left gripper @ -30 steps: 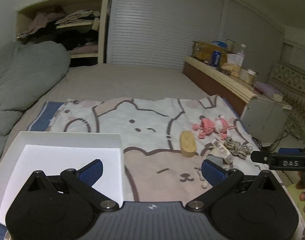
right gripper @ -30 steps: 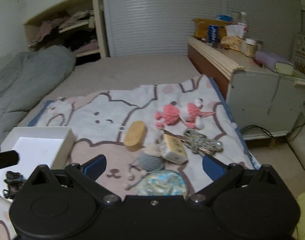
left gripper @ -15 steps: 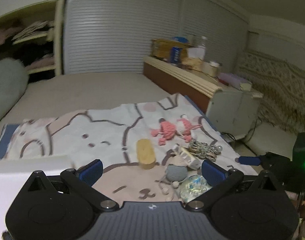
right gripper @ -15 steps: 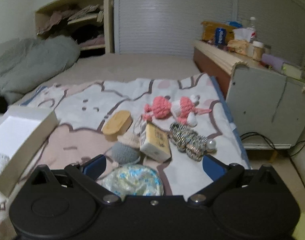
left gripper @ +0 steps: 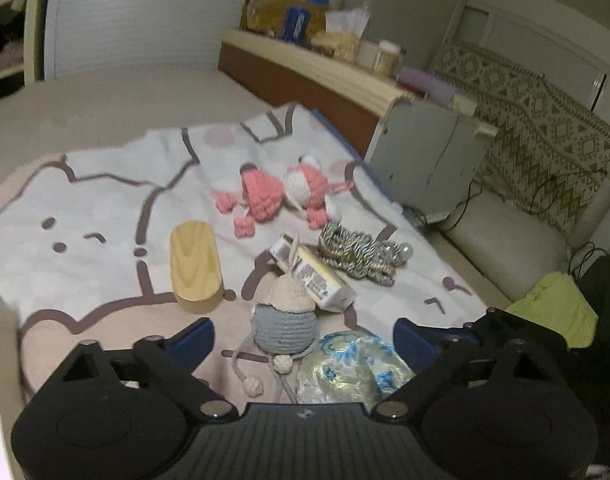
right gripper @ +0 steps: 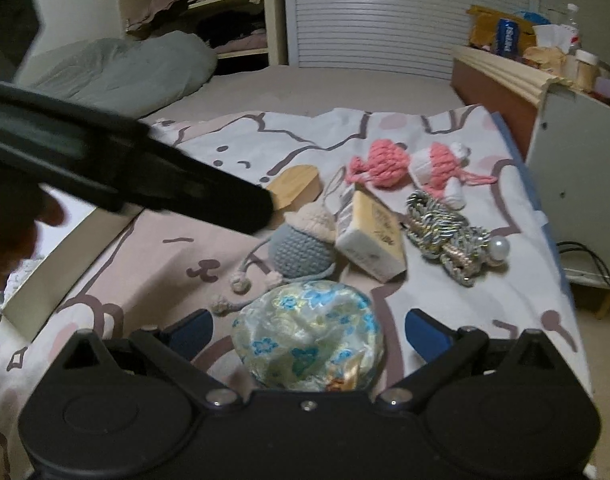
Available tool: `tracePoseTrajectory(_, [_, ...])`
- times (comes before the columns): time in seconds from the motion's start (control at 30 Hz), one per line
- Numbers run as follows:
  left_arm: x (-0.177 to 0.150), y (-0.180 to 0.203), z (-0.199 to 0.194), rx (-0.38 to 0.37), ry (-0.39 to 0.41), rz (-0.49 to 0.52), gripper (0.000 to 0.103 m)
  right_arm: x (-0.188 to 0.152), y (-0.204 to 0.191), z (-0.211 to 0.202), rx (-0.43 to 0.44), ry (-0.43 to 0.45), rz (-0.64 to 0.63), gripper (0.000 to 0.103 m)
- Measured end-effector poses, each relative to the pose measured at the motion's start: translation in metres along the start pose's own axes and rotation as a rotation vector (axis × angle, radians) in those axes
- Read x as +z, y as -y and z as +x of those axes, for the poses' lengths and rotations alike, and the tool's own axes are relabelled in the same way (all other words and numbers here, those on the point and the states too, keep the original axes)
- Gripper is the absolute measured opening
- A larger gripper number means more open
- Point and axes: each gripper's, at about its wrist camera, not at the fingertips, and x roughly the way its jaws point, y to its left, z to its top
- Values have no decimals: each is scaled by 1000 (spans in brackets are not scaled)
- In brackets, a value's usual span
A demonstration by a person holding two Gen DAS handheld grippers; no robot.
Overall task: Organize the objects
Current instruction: 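Grasp the grey crocheted doll with the left tool while the right tool grasps the floral pouch, then carry the grey doll and floral pouch into the white box and release both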
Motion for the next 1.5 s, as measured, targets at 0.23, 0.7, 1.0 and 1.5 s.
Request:
tracePoseTrajectory(0.23, [6, -5, 46, -7, -99, -1, 79, 3, -2, 13, 7, -17, -38, 103])
tracePoseTrajectory(0.7, [4, -14, 76, 29, -133, -59, 50, -2, 4, 22, 41, -56, -22, 87])
tracePoseTrajectory(1.0, [8, -14, 46, 42, -54, -72, 49, 6, 7, 9, 34, -10, -11, 85])
tracePoseTrajectory(1.5, [9, -19, -37, 88, 64, -101, 49, 29, 9, -42, -38, 102, 154, 85])
